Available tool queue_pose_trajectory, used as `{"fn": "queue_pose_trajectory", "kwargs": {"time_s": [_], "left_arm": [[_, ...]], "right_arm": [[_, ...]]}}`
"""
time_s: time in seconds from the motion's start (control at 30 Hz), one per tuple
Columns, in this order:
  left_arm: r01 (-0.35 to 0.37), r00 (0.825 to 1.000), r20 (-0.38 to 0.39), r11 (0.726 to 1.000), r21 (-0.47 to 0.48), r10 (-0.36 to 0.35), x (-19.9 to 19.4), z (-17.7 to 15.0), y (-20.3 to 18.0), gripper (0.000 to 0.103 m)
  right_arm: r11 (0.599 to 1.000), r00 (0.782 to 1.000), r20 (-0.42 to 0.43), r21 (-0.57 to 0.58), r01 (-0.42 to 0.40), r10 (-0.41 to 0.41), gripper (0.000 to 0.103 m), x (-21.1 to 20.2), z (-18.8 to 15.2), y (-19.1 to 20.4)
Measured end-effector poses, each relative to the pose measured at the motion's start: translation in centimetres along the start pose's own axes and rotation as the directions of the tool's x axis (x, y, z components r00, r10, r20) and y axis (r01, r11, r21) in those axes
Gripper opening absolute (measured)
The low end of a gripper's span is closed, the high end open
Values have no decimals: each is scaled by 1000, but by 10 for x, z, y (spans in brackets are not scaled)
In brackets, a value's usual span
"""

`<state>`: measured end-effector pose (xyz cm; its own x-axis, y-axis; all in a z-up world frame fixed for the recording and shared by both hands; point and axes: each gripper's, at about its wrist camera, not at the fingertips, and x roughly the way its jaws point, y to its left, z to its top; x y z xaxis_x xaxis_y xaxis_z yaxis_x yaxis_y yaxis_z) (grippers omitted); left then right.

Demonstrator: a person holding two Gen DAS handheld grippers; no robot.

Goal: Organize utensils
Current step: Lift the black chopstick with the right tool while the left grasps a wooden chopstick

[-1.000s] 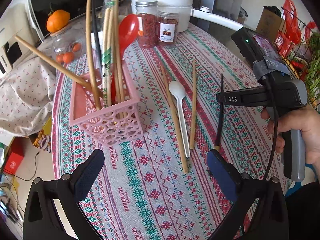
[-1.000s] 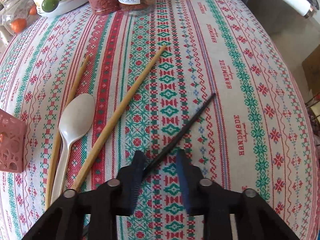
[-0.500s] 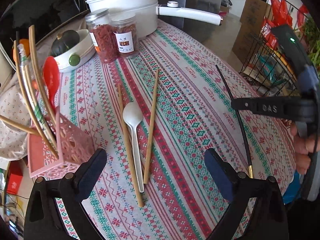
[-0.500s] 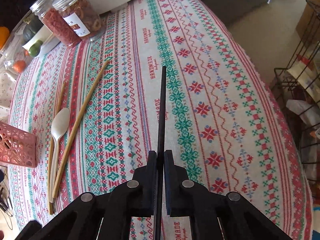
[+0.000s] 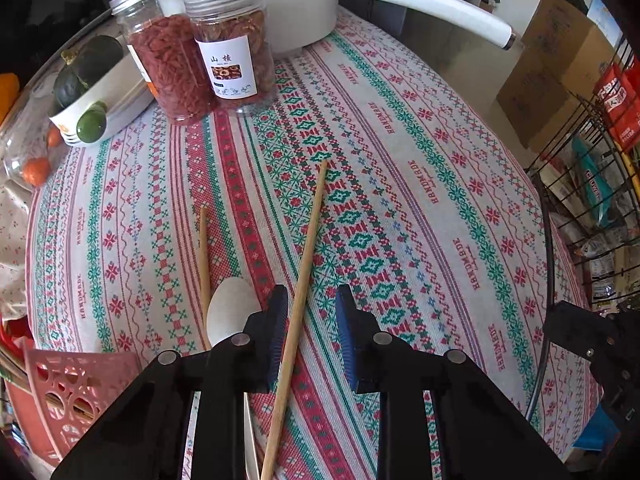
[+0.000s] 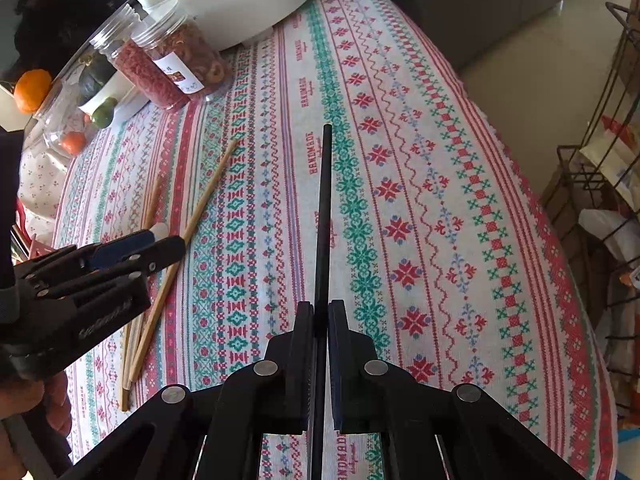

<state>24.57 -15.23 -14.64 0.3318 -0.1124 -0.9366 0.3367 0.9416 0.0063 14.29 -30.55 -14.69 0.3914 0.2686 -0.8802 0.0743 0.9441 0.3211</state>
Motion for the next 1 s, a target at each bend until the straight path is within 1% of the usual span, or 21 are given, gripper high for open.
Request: {"fn": "queue_pose_trajectory", "kwargs": {"time_s": [0.17,0.27,0.3,0.33,0.37,0.47,0.63,0.77,0.87,1.0], "left_arm": [[-8,999,-33,1000,-4,8,14,9,-2,22],[-21,996,-82,1000,-8,20,26,10,-1,19],[-15,997,-76,1000,-17,14,25,10,0,19],[-9,996,-84,1000,-23,7,26,10,2,16],[-8,995,-95,1000,-24,6,26,9,2,9],[-20,995,-100,1000,3,20,21,3,5,7],[13,999,-37,1000,6,-13,-12,-21,17,7],[41,999,35,999,6,-41,-49,-42,33,7],[63,993,99,998,-4,-62,-79,-63,40,7],[111,977,187,993,-31,-103,-112,-97,56,7]], "right_arm": [[1000,1000,4,6,-12,12,5,-1,1,-2],[1000,1000,6,9,-11,11,4,-1,2,-2],[1000,1000,5,10,-10,10,4,0,2,-2],[1000,1000,4,10,-8,8,4,0,2,-2],[1000,1000,4,11,-7,7,4,0,1,-1],[1000,1000,6,8,-1,0,4,-1,1,1],[1000,1000,22,5,-5,5,4,-6,-1,9],[1000,999,42,-7,-7,8,5,-14,-7,21],[1000,998,57,-22,-20,21,5,-22,-13,32],[998,996,77,-45,-51,54,5,-33,-24,48]]}}
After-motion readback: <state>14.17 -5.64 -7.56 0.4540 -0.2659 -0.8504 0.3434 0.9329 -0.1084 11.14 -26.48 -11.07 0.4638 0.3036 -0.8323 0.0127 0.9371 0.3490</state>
